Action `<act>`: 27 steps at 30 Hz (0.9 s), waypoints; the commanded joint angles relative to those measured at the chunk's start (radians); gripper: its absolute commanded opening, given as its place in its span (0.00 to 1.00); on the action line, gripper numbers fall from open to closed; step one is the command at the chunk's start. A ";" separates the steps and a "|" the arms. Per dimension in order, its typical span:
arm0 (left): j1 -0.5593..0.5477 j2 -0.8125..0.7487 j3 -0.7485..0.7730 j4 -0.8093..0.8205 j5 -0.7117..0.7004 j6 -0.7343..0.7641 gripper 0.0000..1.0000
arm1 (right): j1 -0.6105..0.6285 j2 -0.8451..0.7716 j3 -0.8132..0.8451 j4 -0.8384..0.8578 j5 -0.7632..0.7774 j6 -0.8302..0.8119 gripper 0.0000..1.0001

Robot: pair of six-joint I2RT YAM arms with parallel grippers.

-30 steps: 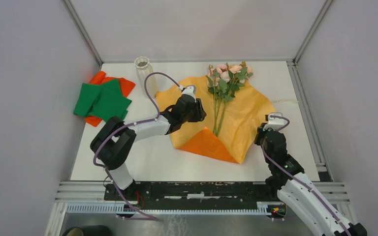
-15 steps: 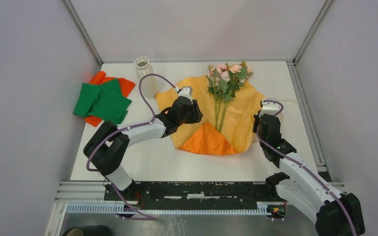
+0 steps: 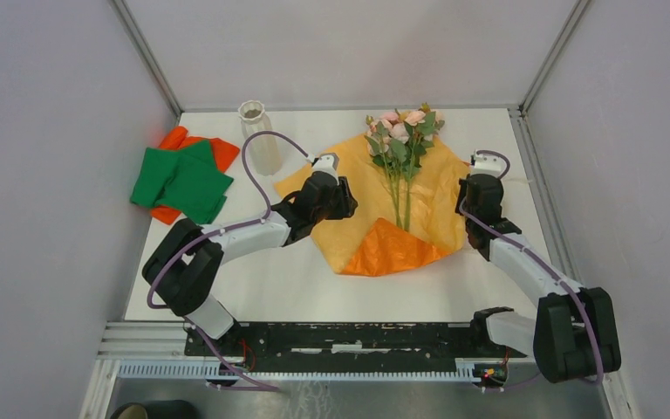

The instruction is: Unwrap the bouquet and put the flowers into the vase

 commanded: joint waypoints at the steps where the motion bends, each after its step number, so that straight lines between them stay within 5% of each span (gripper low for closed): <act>1: -0.007 -0.033 -0.007 0.016 -0.025 -0.006 0.48 | -0.045 0.089 0.104 0.061 -0.034 0.006 0.00; 5: -0.006 -0.040 -0.017 0.016 -0.023 -0.004 0.48 | -0.052 0.142 0.147 0.034 -0.041 0.004 0.02; 8: -0.005 -0.043 -0.022 0.020 -0.037 -0.001 0.48 | -0.047 0.073 0.096 0.057 -0.077 0.013 0.44; 11: -0.006 -0.024 -0.019 0.032 -0.025 -0.008 0.48 | -0.034 -0.082 0.029 0.084 -0.060 0.013 0.64; 21: -0.002 0.207 0.157 0.050 0.080 -0.029 0.48 | 0.024 -0.407 -0.010 0.077 -0.126 -0.003 0.67; 27: -0.071 0.287 0.186 0.133 0.237 -0.079 0.47 | 0.025 -0.350 0.026 0.055 -0.167 -0.012 0.67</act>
